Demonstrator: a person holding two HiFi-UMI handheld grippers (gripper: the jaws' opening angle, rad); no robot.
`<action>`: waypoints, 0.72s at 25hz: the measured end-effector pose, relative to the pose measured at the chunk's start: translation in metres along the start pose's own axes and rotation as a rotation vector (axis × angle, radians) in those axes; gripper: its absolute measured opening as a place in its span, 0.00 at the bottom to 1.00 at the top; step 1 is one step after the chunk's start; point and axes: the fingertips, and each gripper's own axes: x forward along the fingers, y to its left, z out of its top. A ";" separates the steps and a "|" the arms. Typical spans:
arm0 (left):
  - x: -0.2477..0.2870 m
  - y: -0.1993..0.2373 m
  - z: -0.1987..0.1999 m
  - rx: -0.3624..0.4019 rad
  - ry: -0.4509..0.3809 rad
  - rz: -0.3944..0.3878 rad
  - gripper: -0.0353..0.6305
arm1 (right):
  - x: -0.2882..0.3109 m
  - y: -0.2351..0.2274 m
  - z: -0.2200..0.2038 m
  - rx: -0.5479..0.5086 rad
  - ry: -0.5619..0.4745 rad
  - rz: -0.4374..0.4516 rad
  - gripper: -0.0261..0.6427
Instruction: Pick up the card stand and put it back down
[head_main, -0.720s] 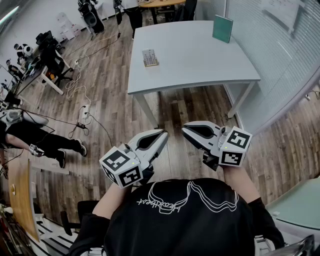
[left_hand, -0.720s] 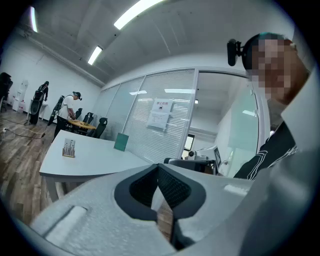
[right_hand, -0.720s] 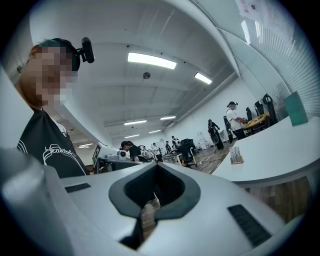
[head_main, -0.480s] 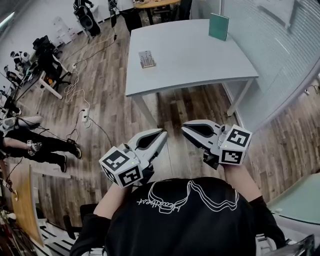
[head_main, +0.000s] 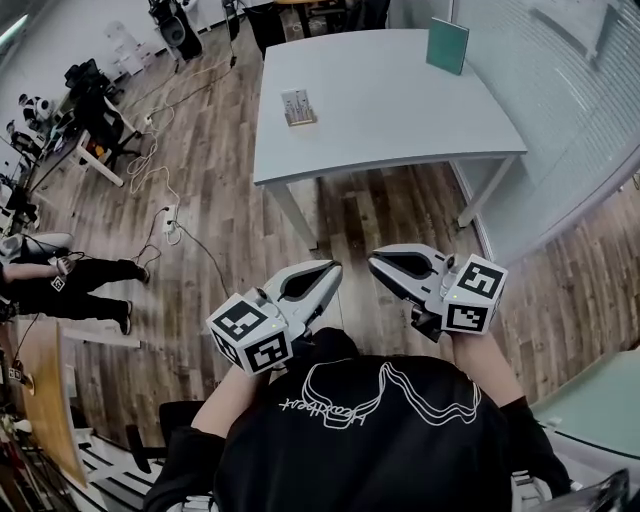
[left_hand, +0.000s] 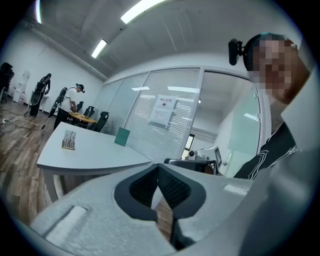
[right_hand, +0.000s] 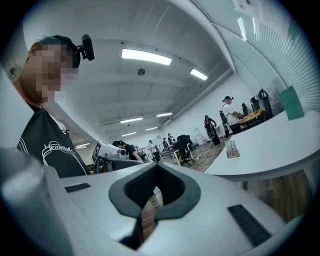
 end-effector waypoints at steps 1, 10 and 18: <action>0.001 0.004 -0.001 -0.006 0.001 0.001 0.07 | 0.003 -0.002 -0.001 0.009 0.004 0.006 0.05; 0.010 0.081 0.003 -0.068 0.009 0.001 0.07 | 0.048 -0.062 0.002 0.046 0.048 -0.035 0.05; 0.046 0.196 0.033 -0.113 0.019 -0.006 0.07 | 0.117 -0.159 0.017 0.091 0.067 -0.093 0.05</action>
